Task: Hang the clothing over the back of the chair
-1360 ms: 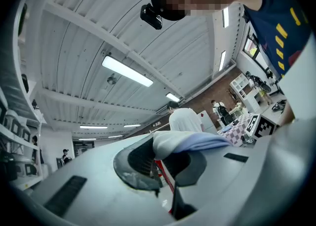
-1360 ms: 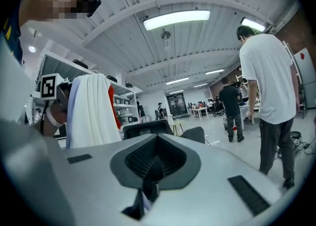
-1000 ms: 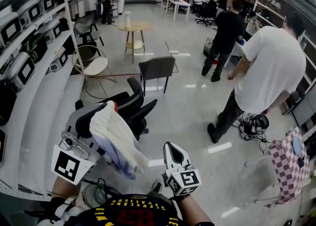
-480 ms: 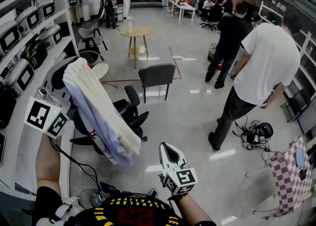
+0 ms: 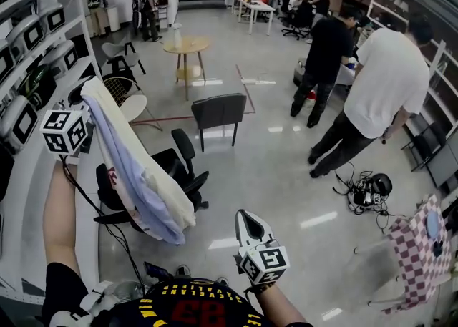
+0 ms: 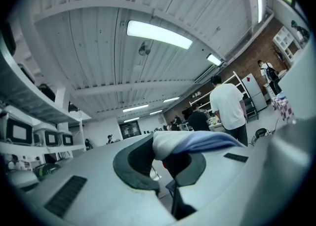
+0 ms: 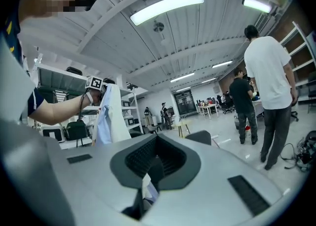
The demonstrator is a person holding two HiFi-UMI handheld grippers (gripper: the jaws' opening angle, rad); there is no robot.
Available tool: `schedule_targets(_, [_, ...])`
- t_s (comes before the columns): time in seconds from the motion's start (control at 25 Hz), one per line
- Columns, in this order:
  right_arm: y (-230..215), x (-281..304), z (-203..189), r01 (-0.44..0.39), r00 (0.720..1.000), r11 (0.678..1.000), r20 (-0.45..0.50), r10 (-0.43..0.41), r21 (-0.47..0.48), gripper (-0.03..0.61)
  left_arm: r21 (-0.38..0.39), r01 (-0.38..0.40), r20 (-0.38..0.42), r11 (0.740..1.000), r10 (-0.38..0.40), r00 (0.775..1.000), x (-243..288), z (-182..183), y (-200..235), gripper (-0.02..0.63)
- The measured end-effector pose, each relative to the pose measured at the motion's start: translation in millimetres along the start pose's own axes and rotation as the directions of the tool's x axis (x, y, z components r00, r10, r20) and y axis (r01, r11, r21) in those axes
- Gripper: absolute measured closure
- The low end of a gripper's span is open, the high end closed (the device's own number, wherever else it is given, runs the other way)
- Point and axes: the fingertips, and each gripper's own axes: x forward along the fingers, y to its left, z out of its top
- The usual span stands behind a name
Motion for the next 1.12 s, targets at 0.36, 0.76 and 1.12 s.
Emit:
schedule_targets(0.36, [-1.5, 47.1, 0.1, 0.098, 0.995, 0.995, -0.014, -0.098, -0.013, 0.571, -0.187, 0.089, -0.362, 0.978, -0.153, 0.92, 71.8, -220.2, 37.7, 0.594])
schedule_targets(0.76, [19.7, 94.0, -15.5, 0.13, 0.99, 0.991, -0.055, -0.131, -0.023, 0.571, -0.318, 0.342, -0.536, 0.884, -0.465, 0.704, 65.0, -380.3, -21.6, 0.594])
schedule_targets(1.12, [40.8, 124.2, -19.2, 0.119, 0.99, 0.993, -0.071, -0.121, -0.022, 0.571, -0.373, 0.473, -0.646, 0.798, -0.589, 0.485, 26.7, -439.0, -29.2, 0.433])
